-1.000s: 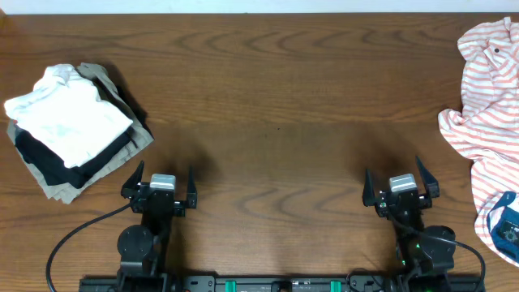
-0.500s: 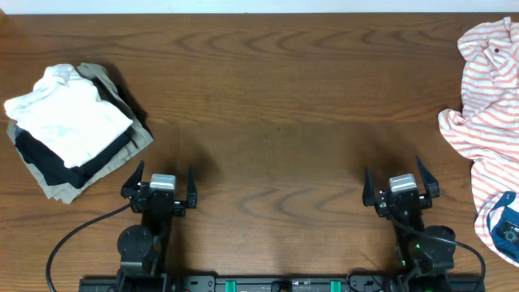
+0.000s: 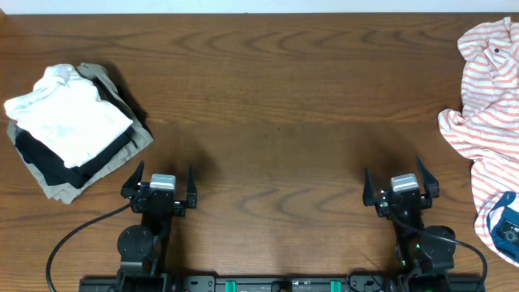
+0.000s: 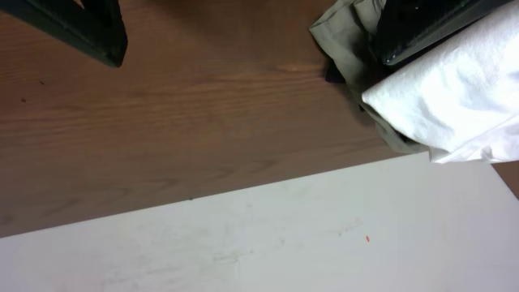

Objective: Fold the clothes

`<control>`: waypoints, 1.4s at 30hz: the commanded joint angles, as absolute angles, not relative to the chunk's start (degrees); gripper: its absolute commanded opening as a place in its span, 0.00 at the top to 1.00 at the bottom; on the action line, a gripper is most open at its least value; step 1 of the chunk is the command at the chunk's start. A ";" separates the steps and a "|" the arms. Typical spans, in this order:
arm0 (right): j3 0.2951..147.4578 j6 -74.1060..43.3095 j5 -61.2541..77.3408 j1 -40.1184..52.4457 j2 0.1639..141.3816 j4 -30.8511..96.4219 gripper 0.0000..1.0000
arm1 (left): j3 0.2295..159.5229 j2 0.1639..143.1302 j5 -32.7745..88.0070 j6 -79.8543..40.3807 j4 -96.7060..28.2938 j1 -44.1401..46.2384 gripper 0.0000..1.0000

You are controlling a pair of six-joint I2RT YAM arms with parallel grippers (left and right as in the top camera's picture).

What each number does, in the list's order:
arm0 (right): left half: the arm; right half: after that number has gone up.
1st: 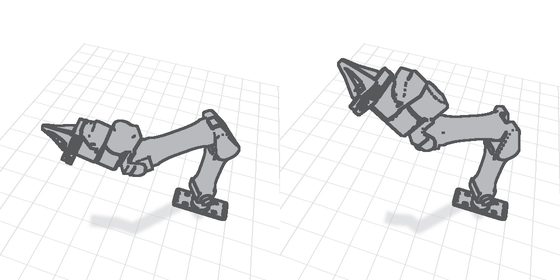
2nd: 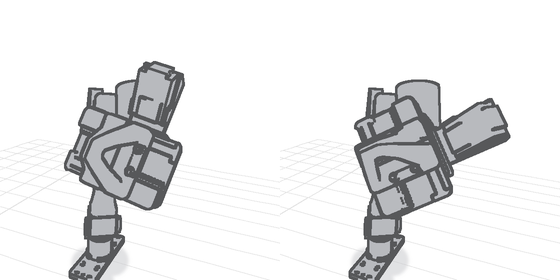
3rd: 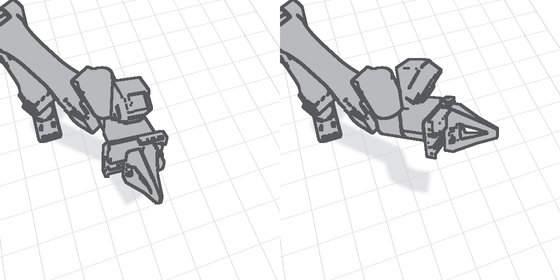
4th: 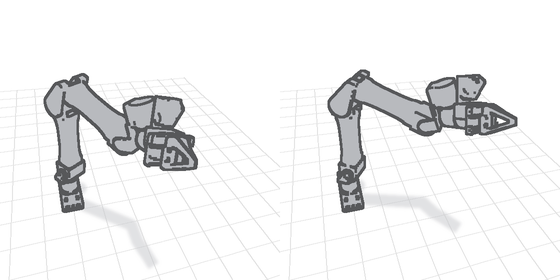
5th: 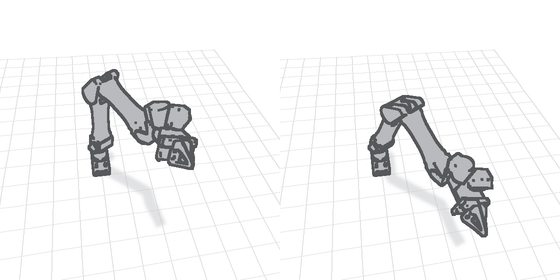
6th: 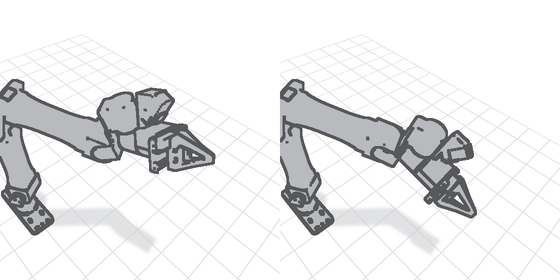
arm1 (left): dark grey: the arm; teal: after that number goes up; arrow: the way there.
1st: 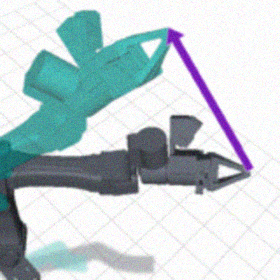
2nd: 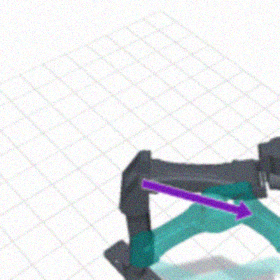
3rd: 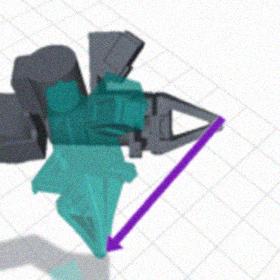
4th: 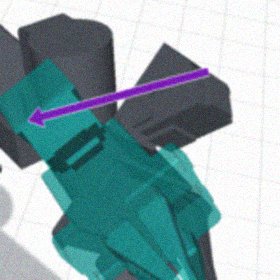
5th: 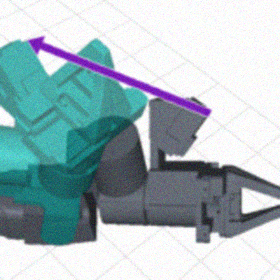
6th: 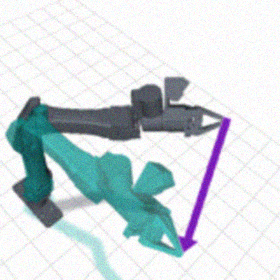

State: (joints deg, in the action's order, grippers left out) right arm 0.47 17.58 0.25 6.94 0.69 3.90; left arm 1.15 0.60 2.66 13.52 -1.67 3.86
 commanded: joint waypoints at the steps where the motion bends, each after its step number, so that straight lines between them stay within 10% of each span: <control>1: 0.32 15.64 0.67 7.46 0.38 3.84 0.01 | 0.23 0.23 2.31 13.23 -3.75 3.88 0.02; 30: 2.33 4.32 -3.22 7.46 0.73 4.10 0.01 | 3.84 1.10 2.31 5.32 -3.84 3.88 0.02; 42: 23.59 -0.56 -15.22 7.35 18.50 20.93 0.01 | 27.73 23.68 2.35 0.86 -17.06 3.88 0.02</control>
